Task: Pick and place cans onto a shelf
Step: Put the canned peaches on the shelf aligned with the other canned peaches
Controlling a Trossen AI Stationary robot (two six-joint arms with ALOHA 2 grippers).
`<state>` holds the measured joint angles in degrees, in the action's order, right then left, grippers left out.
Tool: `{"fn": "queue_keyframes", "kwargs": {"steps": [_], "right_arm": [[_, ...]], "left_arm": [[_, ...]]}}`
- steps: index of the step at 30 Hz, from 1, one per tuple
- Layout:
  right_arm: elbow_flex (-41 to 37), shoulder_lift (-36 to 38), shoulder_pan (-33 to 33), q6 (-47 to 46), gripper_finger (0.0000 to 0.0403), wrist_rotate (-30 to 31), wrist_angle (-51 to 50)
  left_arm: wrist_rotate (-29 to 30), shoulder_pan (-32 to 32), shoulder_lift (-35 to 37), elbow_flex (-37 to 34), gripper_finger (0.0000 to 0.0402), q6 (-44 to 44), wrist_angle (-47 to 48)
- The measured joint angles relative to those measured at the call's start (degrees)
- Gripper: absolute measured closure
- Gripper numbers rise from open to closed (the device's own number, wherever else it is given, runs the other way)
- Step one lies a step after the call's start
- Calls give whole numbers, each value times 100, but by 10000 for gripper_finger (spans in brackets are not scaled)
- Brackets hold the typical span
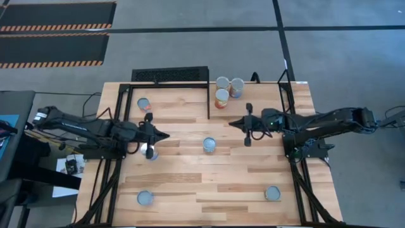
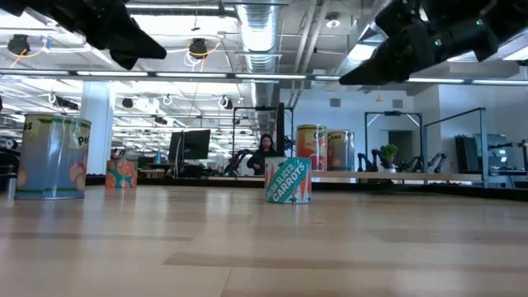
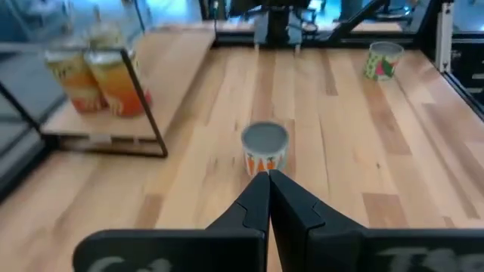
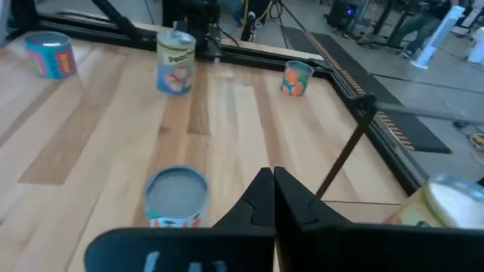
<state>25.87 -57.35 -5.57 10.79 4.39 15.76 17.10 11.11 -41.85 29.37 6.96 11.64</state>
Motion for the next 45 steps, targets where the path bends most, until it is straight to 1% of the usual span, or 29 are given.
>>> {"fn": "queue_keyframes", "kwargs": {"steps": [2, 5, 7, 12, 16, 21, 24, 27, 31, 33, 35, 39, 42, 45], "right_arm": [[-224, 1, -3, -56, 397, -50, 414], [-640, -15, 13, -204, 399, -368, 1276], [-856, -66, 79, -269, 398, -427, 1709], [-955, -75, 202, -283, 395, -286, 1838], [-955, -75, 207, -239, 396, -272, 1835], [-955, -75, 207, -238, 393, -270, 1790], [-957, -75, 207, -238, 394, -268, 1789], [-955, -75, 207, -238, 394, -266, 1766], [-955, -75, 207, -236, 393, -261, 1767], [-955, -75, 207, -236, 394, -259, 1767], [-955, -75, 207, -238, 394, -257, 1763], [-955, -75, 207, -238, 393, -243, 1758], [-955, -75, 207, -238, 393, -233, 1747], [-955, -75, 207, -240, 393, -233, 1744]], "left_arm": [[88, 87, -71, 190, 401, 218, 490], [256, 204, -231, 452, 401, 480, 1193], [280, 269, -391, 670, 401, 693, 1741], [267, 548, -986, 1209, 396, 1372, 2889], [145, 878, -1580, 1734, 367, 1944, 3867], [-171, 1371, -2259, 2249, 314, 2694, 4865], [-157, 1684, -2598, 2428, 283, 3045, 5181], [-124, 1898, -2860, 2452, 259, 3379, 5309], [77, 2039, -3182, 2452, 245, 3755, 5542], [205, 2064, -3318, 2452, 246, 3862, 5744], [225, 2074, -3401, 2403, 252, 3864, 5731], [179, 2072, -3479, 2275, 276, 3788, 5621], [183, 2071, -3477, 2249, 311, 3732, 5628], [168, 2072, -3450, 2243, 363, 3525, 5639]]}}
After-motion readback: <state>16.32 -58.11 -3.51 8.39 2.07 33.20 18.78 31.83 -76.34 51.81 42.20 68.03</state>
